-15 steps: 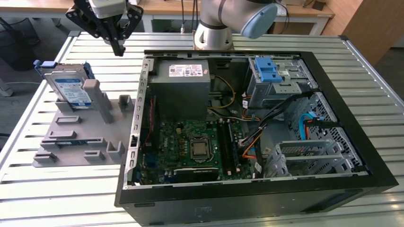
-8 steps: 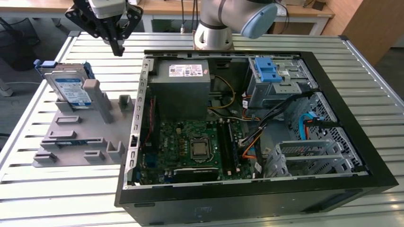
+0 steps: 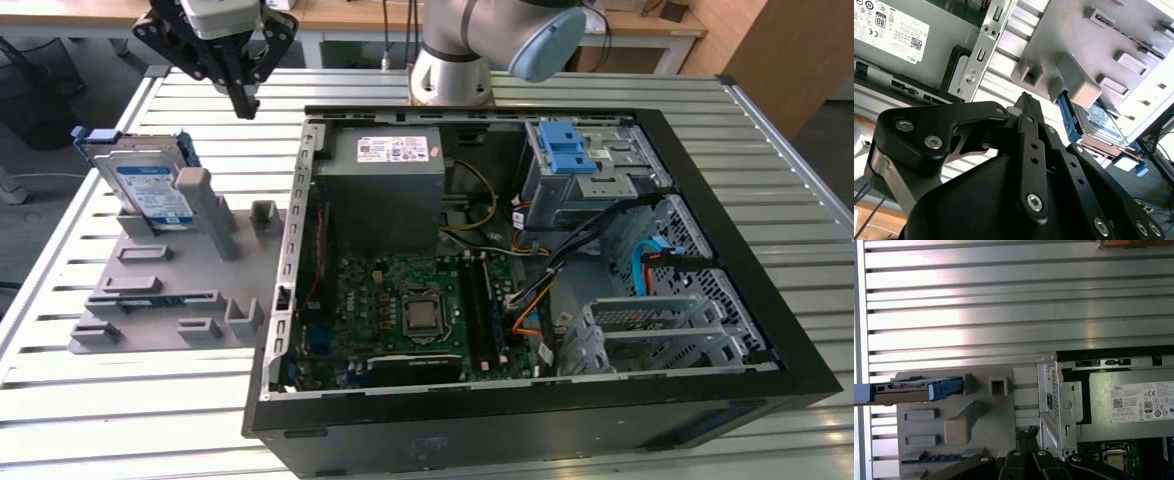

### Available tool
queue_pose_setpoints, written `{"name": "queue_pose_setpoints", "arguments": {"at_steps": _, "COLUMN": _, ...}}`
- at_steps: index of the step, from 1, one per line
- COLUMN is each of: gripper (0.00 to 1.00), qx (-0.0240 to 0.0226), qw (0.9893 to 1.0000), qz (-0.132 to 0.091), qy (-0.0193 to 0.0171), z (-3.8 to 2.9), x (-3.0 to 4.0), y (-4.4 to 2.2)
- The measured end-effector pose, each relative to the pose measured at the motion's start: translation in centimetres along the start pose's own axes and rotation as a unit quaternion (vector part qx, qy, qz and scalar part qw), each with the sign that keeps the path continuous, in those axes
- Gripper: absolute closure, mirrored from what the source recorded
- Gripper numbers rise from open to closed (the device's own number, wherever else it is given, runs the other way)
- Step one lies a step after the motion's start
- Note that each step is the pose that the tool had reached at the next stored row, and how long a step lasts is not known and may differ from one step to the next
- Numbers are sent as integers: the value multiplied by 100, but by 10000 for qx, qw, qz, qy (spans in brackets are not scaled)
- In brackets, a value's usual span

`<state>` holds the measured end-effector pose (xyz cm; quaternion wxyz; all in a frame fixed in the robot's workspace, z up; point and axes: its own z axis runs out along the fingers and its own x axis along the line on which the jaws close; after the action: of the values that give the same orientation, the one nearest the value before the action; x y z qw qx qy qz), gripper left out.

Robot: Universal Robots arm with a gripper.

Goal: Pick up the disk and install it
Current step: 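Reach for the disk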

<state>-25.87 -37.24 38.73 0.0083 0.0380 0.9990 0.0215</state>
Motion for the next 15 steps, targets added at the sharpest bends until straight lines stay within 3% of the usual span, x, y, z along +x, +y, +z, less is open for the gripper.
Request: {"name": "queue_pose_setpoints", "arguments": {"at_steps": 15, "gripper": 89, "qx": 0, "qw": 10000, "qz": 0, "qy": 0, "z": 1, "x": 34, "y": -3}}
